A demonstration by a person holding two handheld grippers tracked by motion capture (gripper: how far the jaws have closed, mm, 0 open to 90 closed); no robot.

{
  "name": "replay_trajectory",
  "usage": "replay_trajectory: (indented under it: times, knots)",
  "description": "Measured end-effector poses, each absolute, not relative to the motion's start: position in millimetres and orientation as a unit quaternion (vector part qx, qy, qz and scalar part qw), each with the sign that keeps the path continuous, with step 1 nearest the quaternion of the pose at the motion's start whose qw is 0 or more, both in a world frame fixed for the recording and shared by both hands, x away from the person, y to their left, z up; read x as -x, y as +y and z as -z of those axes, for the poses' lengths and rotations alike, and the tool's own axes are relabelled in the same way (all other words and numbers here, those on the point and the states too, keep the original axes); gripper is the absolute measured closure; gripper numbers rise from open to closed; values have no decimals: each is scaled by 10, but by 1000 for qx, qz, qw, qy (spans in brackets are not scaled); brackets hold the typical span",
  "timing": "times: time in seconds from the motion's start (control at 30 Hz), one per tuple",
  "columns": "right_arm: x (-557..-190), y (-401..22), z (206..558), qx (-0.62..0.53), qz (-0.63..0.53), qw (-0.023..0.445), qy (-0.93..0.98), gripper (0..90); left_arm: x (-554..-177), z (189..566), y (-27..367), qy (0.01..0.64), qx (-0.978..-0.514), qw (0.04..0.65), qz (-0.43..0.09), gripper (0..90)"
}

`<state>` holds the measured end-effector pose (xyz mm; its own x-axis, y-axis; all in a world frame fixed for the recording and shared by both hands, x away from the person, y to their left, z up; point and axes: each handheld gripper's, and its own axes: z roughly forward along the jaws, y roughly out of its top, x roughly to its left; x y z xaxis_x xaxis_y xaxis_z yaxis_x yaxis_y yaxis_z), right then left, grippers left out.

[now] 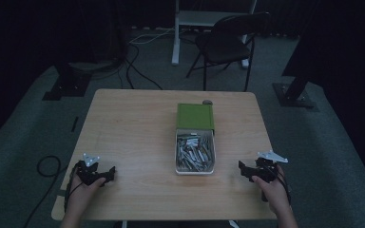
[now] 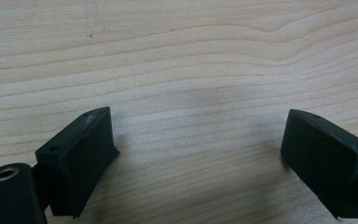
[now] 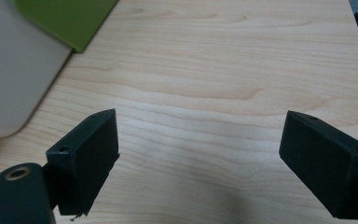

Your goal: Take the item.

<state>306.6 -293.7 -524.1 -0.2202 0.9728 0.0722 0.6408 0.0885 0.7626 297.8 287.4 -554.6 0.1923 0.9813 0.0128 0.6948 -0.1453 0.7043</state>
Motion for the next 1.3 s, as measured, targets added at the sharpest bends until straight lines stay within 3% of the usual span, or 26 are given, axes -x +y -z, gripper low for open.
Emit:
replay_trajectory:
  times: [0.7,1.3]
  knots:
    - [-3101,-2630,4569,-512,-407,243,716,129,-2978,5546,2874,586,-716,290,-247,104]
    - [-3148,-2185,4432,-440,-426,218,760,143,-2978,5546,2874,585,-716,290,-247,104]
